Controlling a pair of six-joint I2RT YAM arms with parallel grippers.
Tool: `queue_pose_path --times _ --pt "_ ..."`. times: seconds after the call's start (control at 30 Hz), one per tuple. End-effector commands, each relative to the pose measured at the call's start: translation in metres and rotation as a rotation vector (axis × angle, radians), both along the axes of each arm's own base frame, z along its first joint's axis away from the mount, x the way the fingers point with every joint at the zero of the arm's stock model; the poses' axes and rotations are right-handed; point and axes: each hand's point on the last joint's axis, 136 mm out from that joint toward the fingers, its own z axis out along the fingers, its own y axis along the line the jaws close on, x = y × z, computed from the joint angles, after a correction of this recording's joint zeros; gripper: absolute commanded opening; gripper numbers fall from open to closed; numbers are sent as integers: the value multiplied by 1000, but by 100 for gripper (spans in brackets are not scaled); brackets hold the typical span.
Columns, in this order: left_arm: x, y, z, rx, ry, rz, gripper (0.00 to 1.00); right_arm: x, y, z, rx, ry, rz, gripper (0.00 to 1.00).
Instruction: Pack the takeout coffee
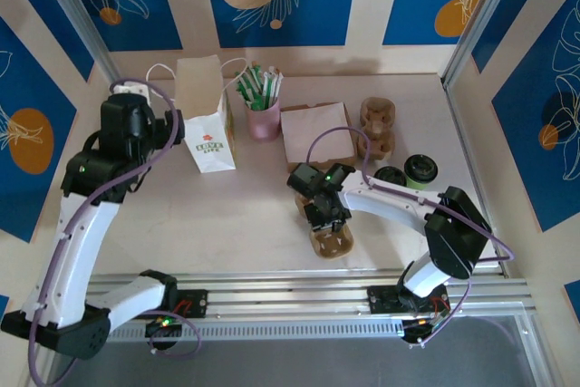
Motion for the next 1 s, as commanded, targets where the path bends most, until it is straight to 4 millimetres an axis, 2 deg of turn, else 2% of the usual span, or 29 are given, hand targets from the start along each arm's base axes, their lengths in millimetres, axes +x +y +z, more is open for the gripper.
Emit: queue_pose_path --times 0.0,0.2,0.6,0.73,0.83,0.97 --pt "3 -1 13 -55 -8 -14 89 -1 0 -7 6 25 -34 38" --pt "10 -3 6 -134 6 -15 89 1 -4 -13 6 32 -42 41" --pt "5 2 -5 -138 21 -7 89 11 -20 -31 -53 51 -76 42" --pt "4 2 -4 -144 18 -9 89 17 -30 -24 -83 21 -94 45" --pt "3 1 -1 -155 16 -13 89 23 -37 -15 -64 3 -116 56" --pt "2 0 3 -165 13 -18 89 31 -39 11 -42 -47 -109 67"
